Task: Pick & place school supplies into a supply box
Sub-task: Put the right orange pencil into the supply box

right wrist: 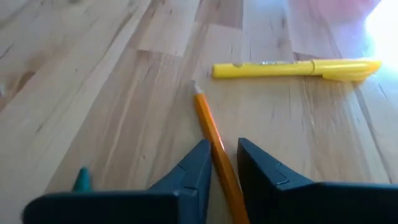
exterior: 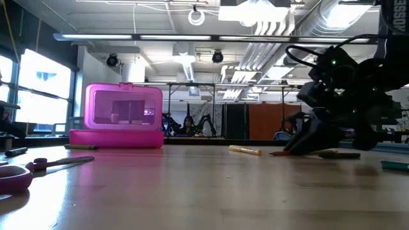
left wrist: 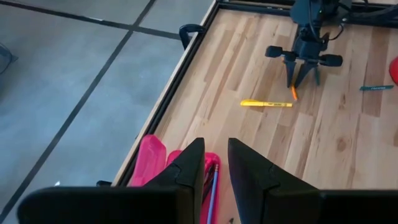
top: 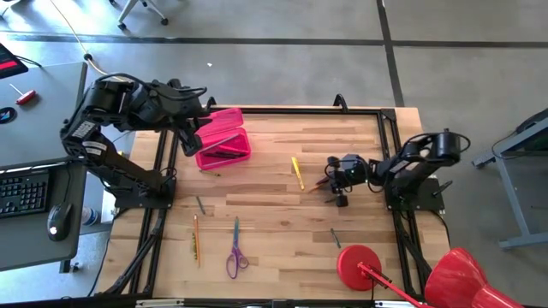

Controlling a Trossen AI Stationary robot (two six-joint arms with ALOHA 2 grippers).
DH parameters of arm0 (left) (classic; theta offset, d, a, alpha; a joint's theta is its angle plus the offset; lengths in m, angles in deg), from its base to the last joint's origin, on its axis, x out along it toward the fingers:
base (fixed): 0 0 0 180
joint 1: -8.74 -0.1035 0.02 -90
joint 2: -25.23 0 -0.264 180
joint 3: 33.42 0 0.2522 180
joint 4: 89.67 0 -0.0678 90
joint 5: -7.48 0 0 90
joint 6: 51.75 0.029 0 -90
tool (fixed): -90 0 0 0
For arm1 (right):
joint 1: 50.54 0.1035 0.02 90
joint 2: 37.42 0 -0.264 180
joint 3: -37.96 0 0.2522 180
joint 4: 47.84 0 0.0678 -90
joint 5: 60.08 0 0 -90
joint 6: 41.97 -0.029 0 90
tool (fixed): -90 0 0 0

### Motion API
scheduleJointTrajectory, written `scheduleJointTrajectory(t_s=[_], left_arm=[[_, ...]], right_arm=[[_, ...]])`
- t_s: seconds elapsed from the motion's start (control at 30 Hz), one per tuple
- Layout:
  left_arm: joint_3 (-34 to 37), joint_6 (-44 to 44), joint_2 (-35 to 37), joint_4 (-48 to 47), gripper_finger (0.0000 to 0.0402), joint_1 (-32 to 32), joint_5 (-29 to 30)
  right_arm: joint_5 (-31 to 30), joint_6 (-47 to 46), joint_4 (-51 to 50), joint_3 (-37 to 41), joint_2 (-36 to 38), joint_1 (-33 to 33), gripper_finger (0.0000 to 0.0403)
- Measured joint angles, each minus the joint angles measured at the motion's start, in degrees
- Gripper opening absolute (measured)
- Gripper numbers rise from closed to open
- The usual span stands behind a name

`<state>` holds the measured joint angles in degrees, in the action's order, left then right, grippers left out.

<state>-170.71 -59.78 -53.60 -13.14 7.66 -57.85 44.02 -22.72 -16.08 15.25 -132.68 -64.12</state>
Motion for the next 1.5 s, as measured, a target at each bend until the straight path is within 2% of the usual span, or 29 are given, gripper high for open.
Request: scheduleJointTrajectory(t_s=[0.17,0.3,0.43,0.57,0.63,0.67,0.8,0.9,0.97,1.03,1.17,1.27,1.37,1.5], left_arm=[[0.0,0.0,-1.0,0.1,0.0101,0.0,0.0],[0.0,0.0,-1.4,0.1,0.0101,0.0,0.0],[0.0,0.0,-1.6,0.1,0.0101,0.0,0.0],[0.0,-0.6,-1.7,0.1,0.0101,0.0,-0.1],[0.0,-0.8,-1.6,0.1,0.0101,0.0,-0.1],[0.0,-0.8,-1.6,0.2,0.0101,0.0,-0.1],[0.0,0.7,-1.7,1.4,0.0101,0.0,0.3],[0.0,3.3,-1.6,3.0,0.0101,0.0,0.4],[0.0,3.7,-1.6,4.0,0.0101,0.0,0.4],[0.0,3.7,-1.6,4.3,0.0101,0.0,0.6],[0.0,3.7,-1.6,4.3,0.0101,0.0,1.0],[0.0,3.3,-1.6,4.3,0.0101,0.0,0.9],[0.0,2.7,-1.6,4.2,0.0101,0.0,-0.6],[0.0,2.2,-1.6,4.2,0.0101,0.0,-2.2]], right_arm=[[0.6,0.3,5.4,-0.1,-5.2,0.0,0.0009],[0.4,-1.8,9.9,0.0,-6.0,0.1,0.0009],[2.0,-7.5,12.5,0.1,-2.3,1.0,0.0004],[2.9,-11.3,12.4,-1.8,4.1,5.5,0.0004],[1.0,-10.5,10.6,-5.0,6.5,8.4,0.0003],[-2.1,-8.9,8.5,-7.2,7.5,10.0,0.0003],[-20.2,-1.7,-6.5,-21.0,8.2,14.7,0.0003],[-25.9,4.4,-21.4,-34.8,3.7,15.0,0.0002],[-27.5,6.8,-26.1,-43.3,-1.6,14.1,0.0002],[-25.5,9.3,-25.8,-51.2,-7.5,12.5,0.0001],[-17.7,15.1,-24.3,-67.3,-21.4,10.1,0.0001],[-16.7,19.5,-24.9,-79.5,-31.8,9.0,0.0001],[-15.8,19.9,-26.4,-91.6,-40.8,7.1,0.0001],[-13.4,15.6,-31.9,-104.6,-50.0,4.1,0.0001]])
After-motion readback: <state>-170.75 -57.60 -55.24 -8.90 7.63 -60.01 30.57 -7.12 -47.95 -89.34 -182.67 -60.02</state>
